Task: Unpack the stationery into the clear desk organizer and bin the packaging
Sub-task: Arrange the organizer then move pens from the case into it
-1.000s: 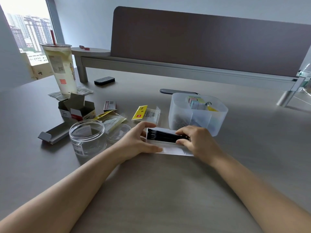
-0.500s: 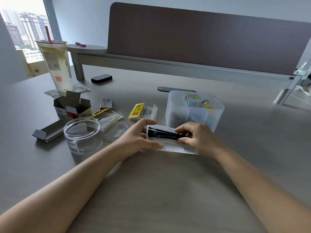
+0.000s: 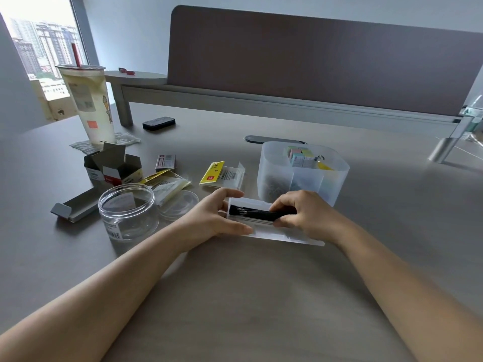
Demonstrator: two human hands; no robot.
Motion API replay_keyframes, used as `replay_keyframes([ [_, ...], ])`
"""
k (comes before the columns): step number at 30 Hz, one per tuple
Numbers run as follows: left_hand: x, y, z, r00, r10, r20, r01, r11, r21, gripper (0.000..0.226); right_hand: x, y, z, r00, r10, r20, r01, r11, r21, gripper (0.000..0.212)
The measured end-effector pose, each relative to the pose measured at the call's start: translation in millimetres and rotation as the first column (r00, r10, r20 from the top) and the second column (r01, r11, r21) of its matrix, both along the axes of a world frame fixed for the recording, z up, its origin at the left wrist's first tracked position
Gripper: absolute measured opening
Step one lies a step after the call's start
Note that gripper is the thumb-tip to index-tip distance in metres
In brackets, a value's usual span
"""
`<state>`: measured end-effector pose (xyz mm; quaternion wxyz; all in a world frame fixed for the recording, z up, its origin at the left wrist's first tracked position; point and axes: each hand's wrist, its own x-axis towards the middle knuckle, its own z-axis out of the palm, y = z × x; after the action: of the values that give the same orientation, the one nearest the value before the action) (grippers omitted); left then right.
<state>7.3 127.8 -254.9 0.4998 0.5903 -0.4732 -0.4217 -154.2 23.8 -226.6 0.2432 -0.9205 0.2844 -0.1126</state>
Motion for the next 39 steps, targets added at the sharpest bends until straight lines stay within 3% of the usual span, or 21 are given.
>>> replay_keyframes([
  [14,0.5,0.8,-0.3,0.999,-0.032,-0.013,0.032,0.999,0.009,0.075,0.8,-3.0,2.1,0.994,0.051,-0.095,-0.039,0.992,0.118,0.011],
  [17,0.7,1.6,0.0,0.998,-0.044,-0.037,0.045,0.999,0.017,0.074,0.4,-3.6,3.2,0.994,0.060,-0.095,-0.046,0.989,0.143,0.025],
  [26,0.5,2.5,1.2,0.996,-0.055,-0.066,0.057,0.998,0.030,0.074,2.0,-0.8,11.4,0.970,0.115,-0.214,-0.078,0.981,0.176,0.006],
  [29,1.3,1.0,-0.2,0.993,-0.053,-0.106,0.056,0.998,0.025,0.070,4.1,-1.0,11.2,0.965,0.113,-0.235,-0.074,0.983,0.170,0.016],
  [34,3.2,-0.4,0.1,0.976,-0.055,-0.211,0.059,0.998,0.014,0.055,4.3,-3.1,9.3,0.980,0.099,-0.172,-0.060,0.975,0.215,0.021],
  [39,7.7,0.0,1.3,0.978,-0.034,-0.208,0.041,0.999,0.027,0.050,3.0,-3.4,7.1,0.999,0.044,0.028,-0.051,0.944,0.325,0.014],
])
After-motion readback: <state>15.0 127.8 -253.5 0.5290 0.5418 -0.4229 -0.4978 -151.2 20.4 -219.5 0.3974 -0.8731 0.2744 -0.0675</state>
